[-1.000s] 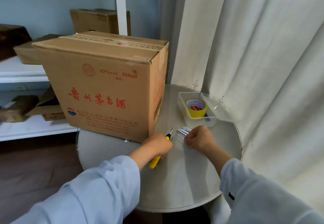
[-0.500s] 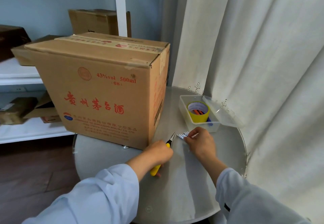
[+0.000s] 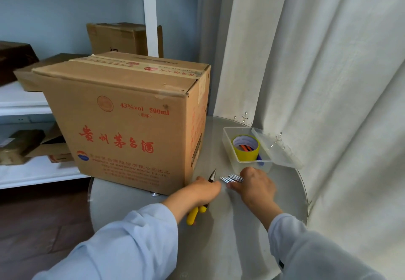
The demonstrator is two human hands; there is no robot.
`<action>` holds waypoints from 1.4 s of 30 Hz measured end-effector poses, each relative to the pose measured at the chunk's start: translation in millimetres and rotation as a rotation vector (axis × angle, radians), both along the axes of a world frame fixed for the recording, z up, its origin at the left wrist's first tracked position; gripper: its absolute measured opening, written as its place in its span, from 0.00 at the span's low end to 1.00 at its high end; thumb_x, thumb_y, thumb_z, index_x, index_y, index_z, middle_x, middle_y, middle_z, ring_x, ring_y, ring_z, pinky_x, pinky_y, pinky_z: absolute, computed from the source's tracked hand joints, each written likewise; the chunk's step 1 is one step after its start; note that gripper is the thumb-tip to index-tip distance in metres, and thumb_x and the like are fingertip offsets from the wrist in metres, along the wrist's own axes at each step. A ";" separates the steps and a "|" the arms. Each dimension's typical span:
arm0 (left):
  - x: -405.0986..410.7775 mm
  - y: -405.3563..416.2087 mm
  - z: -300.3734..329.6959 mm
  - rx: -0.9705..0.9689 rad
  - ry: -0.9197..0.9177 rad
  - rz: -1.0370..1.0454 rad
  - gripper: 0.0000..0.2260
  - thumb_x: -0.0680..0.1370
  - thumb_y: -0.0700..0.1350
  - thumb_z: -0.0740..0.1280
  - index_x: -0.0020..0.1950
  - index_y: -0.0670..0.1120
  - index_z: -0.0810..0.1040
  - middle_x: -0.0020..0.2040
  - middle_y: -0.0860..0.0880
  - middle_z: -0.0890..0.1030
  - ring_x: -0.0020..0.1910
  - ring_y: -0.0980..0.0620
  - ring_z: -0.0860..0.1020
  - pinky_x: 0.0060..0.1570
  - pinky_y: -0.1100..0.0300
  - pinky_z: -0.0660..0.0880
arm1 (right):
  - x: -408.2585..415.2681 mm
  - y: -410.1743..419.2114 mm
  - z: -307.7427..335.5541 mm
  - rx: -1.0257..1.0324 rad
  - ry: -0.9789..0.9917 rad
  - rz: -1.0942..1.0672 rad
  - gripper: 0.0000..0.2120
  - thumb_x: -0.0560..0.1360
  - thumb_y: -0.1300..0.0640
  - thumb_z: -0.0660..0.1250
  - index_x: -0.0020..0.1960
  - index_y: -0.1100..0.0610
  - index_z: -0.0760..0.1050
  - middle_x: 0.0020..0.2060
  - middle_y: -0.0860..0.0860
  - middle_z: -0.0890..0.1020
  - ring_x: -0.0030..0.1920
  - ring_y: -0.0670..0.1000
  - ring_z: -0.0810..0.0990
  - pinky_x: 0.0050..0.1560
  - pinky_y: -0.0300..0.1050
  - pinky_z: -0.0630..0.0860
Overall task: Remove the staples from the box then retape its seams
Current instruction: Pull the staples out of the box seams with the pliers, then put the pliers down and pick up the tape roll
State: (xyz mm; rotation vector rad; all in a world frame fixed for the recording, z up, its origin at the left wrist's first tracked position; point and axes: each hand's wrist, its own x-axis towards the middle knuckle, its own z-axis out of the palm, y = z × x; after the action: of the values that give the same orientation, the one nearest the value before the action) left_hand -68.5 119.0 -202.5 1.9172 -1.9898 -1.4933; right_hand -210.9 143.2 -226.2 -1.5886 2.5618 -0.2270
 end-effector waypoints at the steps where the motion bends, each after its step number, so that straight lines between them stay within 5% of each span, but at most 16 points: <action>1: -2.2 0.1 2.9 -0.017 -0.049 -0.051 0.26 0.81 0.53 0.51 0.73 0.38 0.58 0.70 0.38 0.67 0.67 0.40 0.69 0.63 0.52 0.69 | -0.9 -1.7 0.4 0.005 0.007 0.015 0.25 0.71 0.36 0.68 0.58 0.53 0.75 0.58 0.51 0.77 0.61 0.54 0.73 0.53 0.44 0.70; 11: -16.4 14.2 -15.8 -0.290 -0.627 -0.303 0.38 0.77 0.60 0.59 0.77 0.39 0.49 0.73 0.40 0.60 0.70 0.41 0.64 0.65 0.53 0.67 | 1.7 -11.7 5.5 0.058 -0.005 0.105 0.23 0.72 0.42 0.70 0.60 0.55 0.74 0.59 0.54 0.77 0.62 0.55 0.74 0.54 0.45 0.70; 19: -23.9 19.1 -23.6 -0.378 -0.637 -0.276 0.36 0.77 0.61 0.59 0.74 0.38 0.53 0.70 0.41 0.63 0.68 0.43 0.66 0.61 0.53 0.70 | 3.4 -27.8 18.3 0.220 -0.010 0.150 0.25 0.72 0.49 0.73 0.64 0.57 0.69 0.62 0.56 0.75 0.63 0.58 0.75 0.57 0.49 0.72; 28: -19.8 15.3 -5.1 -0.400 -0.747 -0.566 0.42 0.73 0.73 0.51 0.75 0.42 0.59 0.69 0.40 0.66 0.68 0.42 0.66 0.61 0.51 0.71 | 4.8 -37.0 23.1 0.312 0.020 0.251 0.27 0.71 0.53 0.74 0.65 0.60 0.68 0.63 0.56 0.75 0.64 0.59 0.74 0.58 0.49 0.72; 34: -27.0 9.0 7.0 -0.508 -0.767 -0.631 0.30 0.79 0.63 0.52 0.72 0.44 0.66 0.68 0.42 0.69 0.68 0.44 0.68 0.62 0.51 0.71 | 5.0 -40.7 26.2 0.391 0.044 0.318 0.28 0.69 0.53 0.76 0.63 0.60 0.68 0.59 0.56 0.78 0.58 0.58 0.79 0.50 0.47 0.74; 38: -34.3 3.7 11.3 -0.729 -0.727 -0.625 0.18 0.81 0.47 0.60 0.70 0.43 0.67 0.67 0.42 0.68 0.66 0.44 0.68 0.59 0.54 0.70 | 3.8 -45.3 26.5 0.425 0.028 0.340 0.24 0.70 0.55 0.75 0.61 0.61 0.69 0.55 0.57 0.80 0.55 0.57 0.81 0.51 0.48 0.77; 42: -34.9 -8.3 10.4 -0.783 -0.639 -0.604 0.17 0.77 0.40 0.64 0.66 0.44 0.69 0.64 0.43 0.70 0.64 0.44 0.70 0.56 0.54 0.71 | 4.5 -47.6 26.1 0.430 0.003 0.365 0.20 0.71 0.58 0.74 0.60 0.62 0.73 0.53 0.58 0.82 0.54 0.57 0.82 0.53 0.49 0.79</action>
State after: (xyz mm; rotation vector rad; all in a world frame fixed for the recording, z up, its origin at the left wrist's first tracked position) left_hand -103.4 110.7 -192.1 1.5809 -2.9448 0.0743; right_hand -206.4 95.6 -200.1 -1.8188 2.0733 0.3355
